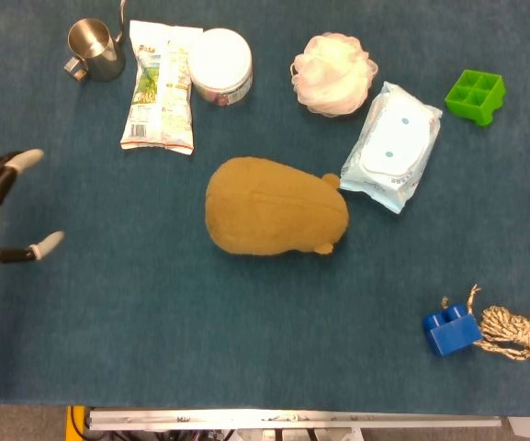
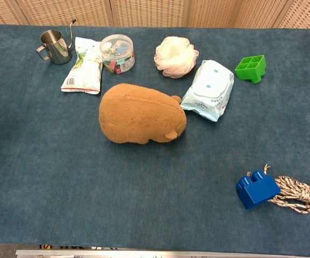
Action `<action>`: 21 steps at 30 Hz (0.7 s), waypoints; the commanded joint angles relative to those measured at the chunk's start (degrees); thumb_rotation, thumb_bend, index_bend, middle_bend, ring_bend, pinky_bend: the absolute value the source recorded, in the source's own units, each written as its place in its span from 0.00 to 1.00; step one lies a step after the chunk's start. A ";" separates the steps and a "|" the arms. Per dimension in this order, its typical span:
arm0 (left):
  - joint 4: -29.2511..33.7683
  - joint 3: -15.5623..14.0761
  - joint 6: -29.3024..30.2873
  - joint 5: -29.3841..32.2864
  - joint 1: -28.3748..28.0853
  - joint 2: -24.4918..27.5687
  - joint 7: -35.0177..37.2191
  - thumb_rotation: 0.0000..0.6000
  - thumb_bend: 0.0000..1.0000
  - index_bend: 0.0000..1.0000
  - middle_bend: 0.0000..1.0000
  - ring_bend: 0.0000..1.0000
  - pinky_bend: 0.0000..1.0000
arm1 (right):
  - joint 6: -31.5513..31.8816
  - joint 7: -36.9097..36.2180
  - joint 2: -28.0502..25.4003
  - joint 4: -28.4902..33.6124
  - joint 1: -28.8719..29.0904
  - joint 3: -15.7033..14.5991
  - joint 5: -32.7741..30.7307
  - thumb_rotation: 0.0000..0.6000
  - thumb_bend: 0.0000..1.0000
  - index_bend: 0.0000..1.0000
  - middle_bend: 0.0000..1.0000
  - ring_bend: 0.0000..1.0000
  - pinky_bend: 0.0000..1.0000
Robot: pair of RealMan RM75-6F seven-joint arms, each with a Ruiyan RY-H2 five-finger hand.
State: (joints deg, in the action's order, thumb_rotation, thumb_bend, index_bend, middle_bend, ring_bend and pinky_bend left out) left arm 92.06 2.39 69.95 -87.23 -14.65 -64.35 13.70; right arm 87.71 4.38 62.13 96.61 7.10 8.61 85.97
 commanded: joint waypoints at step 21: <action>-11.75 1.08 -12.69 -5.16 -16.84 -16.01 23.36 0.08 0.04 0.06 0.11 0.09 0.01 | -0.37 -1.65 -0.64 0.11 -0.91 -0.68 -1.65 1.00 0.07 0.35 0.36 0.22 0.25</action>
State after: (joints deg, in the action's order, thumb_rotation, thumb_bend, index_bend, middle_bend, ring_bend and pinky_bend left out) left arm 80.74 3.53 57.75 -92.18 -30.82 -79.62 36.67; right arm 87.33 2.78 61.49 96.77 6.24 7.96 84.37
